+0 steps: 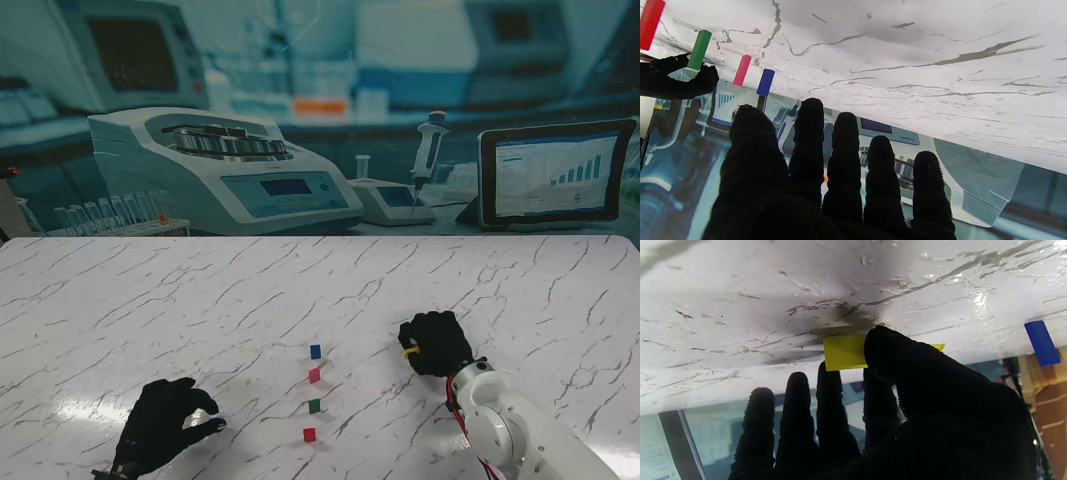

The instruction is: Arrange dominoes in a row

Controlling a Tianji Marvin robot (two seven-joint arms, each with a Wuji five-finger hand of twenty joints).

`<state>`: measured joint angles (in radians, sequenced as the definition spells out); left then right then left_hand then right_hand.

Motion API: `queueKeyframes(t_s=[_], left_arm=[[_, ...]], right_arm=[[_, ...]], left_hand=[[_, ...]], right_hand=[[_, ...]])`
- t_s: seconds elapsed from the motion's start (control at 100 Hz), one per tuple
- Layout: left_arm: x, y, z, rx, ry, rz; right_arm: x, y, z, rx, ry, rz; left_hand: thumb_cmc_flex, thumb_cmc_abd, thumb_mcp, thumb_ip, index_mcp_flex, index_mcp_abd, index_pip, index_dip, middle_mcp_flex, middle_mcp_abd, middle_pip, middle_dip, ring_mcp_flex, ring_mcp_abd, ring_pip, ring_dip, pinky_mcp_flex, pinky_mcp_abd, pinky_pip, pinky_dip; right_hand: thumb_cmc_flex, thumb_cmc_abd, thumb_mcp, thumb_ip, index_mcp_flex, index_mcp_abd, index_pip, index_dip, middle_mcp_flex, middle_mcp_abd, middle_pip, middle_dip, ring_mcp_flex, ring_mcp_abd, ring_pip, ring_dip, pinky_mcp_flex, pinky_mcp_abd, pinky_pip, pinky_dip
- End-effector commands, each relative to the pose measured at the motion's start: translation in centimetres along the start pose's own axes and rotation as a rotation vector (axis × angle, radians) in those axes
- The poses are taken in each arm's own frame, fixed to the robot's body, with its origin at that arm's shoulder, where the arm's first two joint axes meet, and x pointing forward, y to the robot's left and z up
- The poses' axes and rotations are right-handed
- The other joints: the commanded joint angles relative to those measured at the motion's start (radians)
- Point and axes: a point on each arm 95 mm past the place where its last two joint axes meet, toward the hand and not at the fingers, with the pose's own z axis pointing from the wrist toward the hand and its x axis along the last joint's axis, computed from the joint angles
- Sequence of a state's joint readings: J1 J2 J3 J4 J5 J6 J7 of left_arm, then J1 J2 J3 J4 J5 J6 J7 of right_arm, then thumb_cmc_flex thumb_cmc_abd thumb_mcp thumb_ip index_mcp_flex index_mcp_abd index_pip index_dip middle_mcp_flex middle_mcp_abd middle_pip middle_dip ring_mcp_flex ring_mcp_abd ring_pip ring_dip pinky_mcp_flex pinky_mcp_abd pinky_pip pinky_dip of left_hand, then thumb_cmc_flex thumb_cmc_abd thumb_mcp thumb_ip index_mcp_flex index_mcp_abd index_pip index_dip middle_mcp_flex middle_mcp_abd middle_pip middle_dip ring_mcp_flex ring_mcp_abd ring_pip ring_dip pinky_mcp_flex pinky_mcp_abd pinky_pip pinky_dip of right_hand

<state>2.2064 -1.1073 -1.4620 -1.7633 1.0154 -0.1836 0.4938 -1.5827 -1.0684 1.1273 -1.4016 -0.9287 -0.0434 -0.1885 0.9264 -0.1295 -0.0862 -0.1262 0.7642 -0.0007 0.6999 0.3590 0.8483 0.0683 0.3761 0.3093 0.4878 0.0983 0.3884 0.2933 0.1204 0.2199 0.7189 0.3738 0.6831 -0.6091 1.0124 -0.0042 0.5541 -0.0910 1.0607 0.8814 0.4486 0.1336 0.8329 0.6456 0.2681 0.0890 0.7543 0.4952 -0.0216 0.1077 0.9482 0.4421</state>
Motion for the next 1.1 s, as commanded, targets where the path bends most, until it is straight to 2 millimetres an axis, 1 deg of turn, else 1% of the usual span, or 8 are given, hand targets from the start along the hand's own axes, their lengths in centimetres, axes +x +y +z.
queueKeyframes(t_s=[0.0, 0.3, 0.64, 0.78, 0.84, 0.9, 0.99, 1.09], left_arm=[[0.3, 0.4, -0.3, -0.013, 0.01, -0.018], [0.3, 0.4, -0.3, -0.01, 0.011, -0.016], [0.3, 0.3, -0.3, -0.009, 0.013, -0.014], [0.3, 0.3, -0.4, -0.008, 0.015, -0.01], [0.3, 0.3, -0.4, -0.009, 0.015, -0.009], [0.3, 0.2, -0.4, -0.009, 0.016, -0.007], [0.2, 0.2, -0.4, -0.01, 0.017, -0.006], [0.2, 0.2, -0.5, -0.011, 0.018, -0.004]], right_arm=[[0.8, -0.2, -0.1, -0.005, 0.009, 0.011], [1.0, 0.0, -0.1, -0.034, 0.009, 0.01], [1.8, 0.8, 0.0, -0.08, 0.011, 0.029], [2.2, 1.1, 0.1, -0.093, 0.013, 0.034], [2.4, 1.2, 0.1, -0.099, 0.015, 0.038], [2.6, 1.3, 0.2, -0.104, 0.016, 0.046], [3.0, 1.4, 0.3, -0.106, 0.019, 0.052], [3.5, 1.5, 0.5, -0.114, 0.026, 0.054]], left_hand=[[0.021, -0.005, -0.019, -0.03, 0.005, -0.029, 0.012, -0.006, 0.013, -0.024, 0.015, 0.016, 0.024, -0.033, 0.012, 0.012, -0.004, -0.017, 0.039, 0.015], [0.019, -0.002, -0.019, -0.029, 0.007, -0.026, 0.013, -0.005, 0.016, -0.02, 0.018, 0.017, 0.032, -0.034, 0.016, 0.015, -0.002, -0.016, 0.04, 0.015], [0.018, -0.003, -0.019, -0.029, 0.008, -0.026, 0.013, -0.004, 0.017, -0.02, 0.02, 0.017, 0.033, -0.031, 0.016, 0.018, -0.002, -0.017, 0.041, 0.016], [0.018, -0.004, -0.019, -0.029, 0.008, -0.027, 0.013, -0.004, 0.016, -0.021, 0.02, 0.017, 0.033, -0.031, 0.015, 0.018, -0.003, -0.016, 0.04, 0.015], [0.017, -0.003, -0.019, -0.029, 0.008, -0.026, 0.013, -0.004, 0.016, -0.021, 0.02, 0.017, 0.034, -0.032, 0.015, 0.019, -0.003, -0.017, 0.04, 0.015], [0.017, -0.002, -0.019, -0.029, 0.008, -0.024, 0.013, -0.003, 0.016, -0.022, 0.02, 0.017, 0.035, -0.032, 0.016, 0.019, -0.003, -0.016, 0.04, 0.015], [0.017, -0.002, -0.018, -0.029, 0.007, -0.026, 0.013, -0.003, 0.015, -0.021, 0.019, 0.017, 0.033, -0.032, 0.015, 0.019, -0.003, -0.015, 0.04, 0.016], [0.016, -0.003, -0.019, -0.029, 0.008, -0.026, 0.014, -0.003, 0.017, -0.022, 0.02, 0.017, 0.035, -0.031, 0.015, 0.019, -0.003, -0.014, 0.04, 0.016]], right_hand=[[-0.02, -0.032, 0.041, 0.047, 0.041, -0.043, 0.016, 0.025, 0.006, -0.013, 0.02, 0.015, 0.007, -0.016, 0.011, 0.018, 0.001, 0.089, -0.003, 0.012], [-0.081, -0.072, 0.125, 0.089, 0.091, -0.043, -0.007, 0.093, 0.004, -0.02, 0.058, 0.049, 0.011, -0.014, 0.01, 0.02, 0.005, 0.089, -0.002, 0.016], [-0.09, -0.09, 0.139, 0.088, 0.111, -0.033, -0.025, 0.109, -0.035, 0.0, 0.057, 0.056, -0.022, -0.003, 0.008, 0.019, -0.001, 0.075, 0.017, 0.023], [-0.09, -0.091, 0.141, 0.083, 0.112, -0.034, -0.034, 0.116, -0.023, -0.003, 0.086, 0.076, -0.016, -0.003, 0.045, 0.036, -0.002, 0.061, 0.053, 0.034], [-0.087, -0.093, 0.143, 0.081, 0.114, -0.032, -0.036, 0.119, -0.011, -0.011, 0.128, 0.109, -0.006, -0.006, 0.088, 0.058, 0.001, 0.057, 0.076, 0.035], [-0.086, -0.087, 0.142, 0.083, 0.11, -0.028, -0.035, 0.123, 0.051, -0.02, 0.174, 0.156, 0.036, -0.012, 0.137, 0.086, 0.013, 0.051, 0.107, 0.04], [-0.086, -0.081, 0.132, 0.087, 0.107, -0.025, -0.034, 0.123, 0.107, -0.02, 0.186, 0.207, 0.071, -0.018, 0.191, 0.123, 0.021, 0.041, 0.149, 0.044], [-0.082, -0.072, 0.127, 0.091, 0.098, -0.023, -0.032, 0.126, 0.181, -0.039, 0.222, 0.244, 0.125, -0.035, 0.242, 0.157, 0.035, 0.033, 0.185, 0.045]])
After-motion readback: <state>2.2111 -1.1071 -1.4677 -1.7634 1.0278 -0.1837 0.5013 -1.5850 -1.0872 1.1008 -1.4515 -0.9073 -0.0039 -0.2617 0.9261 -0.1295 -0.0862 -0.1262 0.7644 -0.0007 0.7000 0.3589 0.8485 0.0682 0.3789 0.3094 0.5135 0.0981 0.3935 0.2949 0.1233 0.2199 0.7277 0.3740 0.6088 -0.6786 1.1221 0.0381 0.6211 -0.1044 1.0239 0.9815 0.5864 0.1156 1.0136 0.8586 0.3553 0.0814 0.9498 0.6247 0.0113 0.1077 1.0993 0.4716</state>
